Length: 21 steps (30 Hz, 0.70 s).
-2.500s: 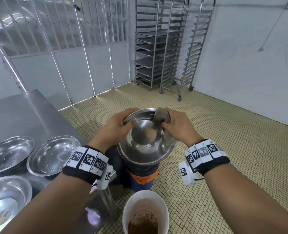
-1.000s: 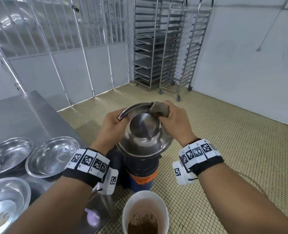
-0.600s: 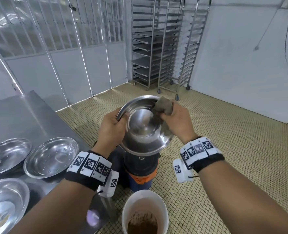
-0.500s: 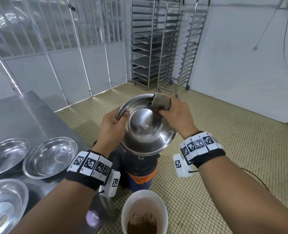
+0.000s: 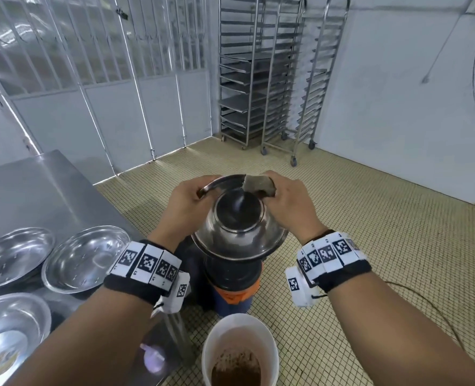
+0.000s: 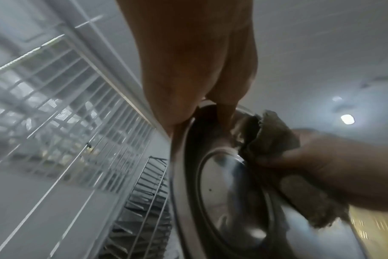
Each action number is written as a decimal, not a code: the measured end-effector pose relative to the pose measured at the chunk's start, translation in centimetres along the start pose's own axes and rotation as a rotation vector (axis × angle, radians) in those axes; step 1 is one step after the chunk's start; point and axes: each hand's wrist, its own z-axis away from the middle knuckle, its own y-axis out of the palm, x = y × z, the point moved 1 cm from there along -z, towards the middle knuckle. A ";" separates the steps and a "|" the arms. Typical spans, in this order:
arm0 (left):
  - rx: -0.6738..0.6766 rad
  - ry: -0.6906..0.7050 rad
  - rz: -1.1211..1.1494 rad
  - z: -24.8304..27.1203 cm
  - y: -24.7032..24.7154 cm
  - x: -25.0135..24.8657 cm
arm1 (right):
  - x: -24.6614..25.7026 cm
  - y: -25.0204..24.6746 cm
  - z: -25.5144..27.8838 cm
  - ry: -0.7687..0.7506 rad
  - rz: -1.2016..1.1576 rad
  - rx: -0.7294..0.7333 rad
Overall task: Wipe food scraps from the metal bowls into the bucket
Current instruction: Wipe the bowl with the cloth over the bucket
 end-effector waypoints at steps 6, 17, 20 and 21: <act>-0.271 -0.113 0.279 -0.1 -0.1 1.3 | -0.4 1.4 1.9 0.186 -0.278 -0.212; -0.298 -0.684 0.603 1.5 2.6 0.3 | -1.1 2.3 2.8 0.077 0.016 -0.209; -0.264 -0.877 0.914 0.5 3.4 0.1 | -0.2 3.2 4.0 -0.017 0.082 -0.002; -0.294 -0.900 0.958 0.3 3.3 0.1 | -0.1 3.7 4.5 -0.047 0.102 0.064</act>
